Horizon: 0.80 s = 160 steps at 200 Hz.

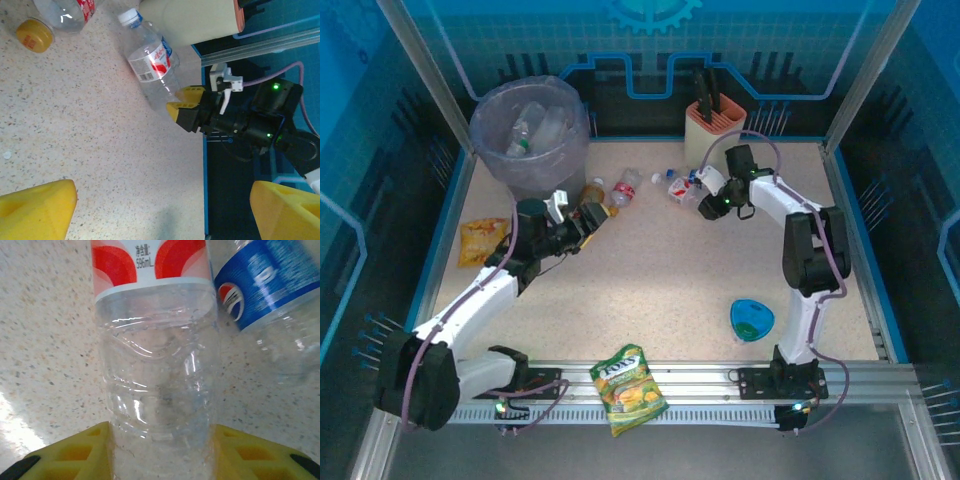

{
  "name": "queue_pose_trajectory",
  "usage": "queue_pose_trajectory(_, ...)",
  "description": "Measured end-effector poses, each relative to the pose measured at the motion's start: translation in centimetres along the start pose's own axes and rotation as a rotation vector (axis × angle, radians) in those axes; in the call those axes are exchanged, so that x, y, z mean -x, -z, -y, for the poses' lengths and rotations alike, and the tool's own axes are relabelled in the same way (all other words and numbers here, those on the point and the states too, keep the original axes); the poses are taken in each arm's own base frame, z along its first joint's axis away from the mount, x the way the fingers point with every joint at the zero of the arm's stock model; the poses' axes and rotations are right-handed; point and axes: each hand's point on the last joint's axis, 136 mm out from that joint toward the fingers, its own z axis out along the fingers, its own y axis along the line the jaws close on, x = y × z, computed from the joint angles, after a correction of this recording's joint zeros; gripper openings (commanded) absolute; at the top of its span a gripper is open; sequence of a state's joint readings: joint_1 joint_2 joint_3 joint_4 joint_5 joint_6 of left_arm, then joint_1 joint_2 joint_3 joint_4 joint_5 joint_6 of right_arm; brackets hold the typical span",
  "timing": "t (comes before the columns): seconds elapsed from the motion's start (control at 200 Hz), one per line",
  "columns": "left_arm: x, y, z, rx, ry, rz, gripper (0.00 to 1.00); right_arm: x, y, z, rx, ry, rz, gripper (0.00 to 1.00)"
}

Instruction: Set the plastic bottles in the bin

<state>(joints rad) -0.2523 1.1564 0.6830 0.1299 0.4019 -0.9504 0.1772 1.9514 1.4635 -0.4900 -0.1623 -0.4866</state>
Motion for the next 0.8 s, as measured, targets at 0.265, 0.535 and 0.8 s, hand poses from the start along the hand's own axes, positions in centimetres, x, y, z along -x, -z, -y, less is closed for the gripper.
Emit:
queue_pose_trajectory(0.265,0.2,-2.0,2.4,-0.130,0.020,0.001,0.99,2.5,7.3,-3.3,-0.012,-0.100,0.168,0.45)
queue_pose_trajectory(0.535,-0.7,-5.7,5.0,-0.255,0.002,-0.013,0.99,1.6,9.5,-11.1,0.148,-0.173,0.269,0.44)
queue_pose_trajectory(0.8,-1.3,-8.6,5.5,-0.270,0.004,-0.031,0.99,0.3,10.6,-16.4,0.225,-0.180,0.311,0.44)
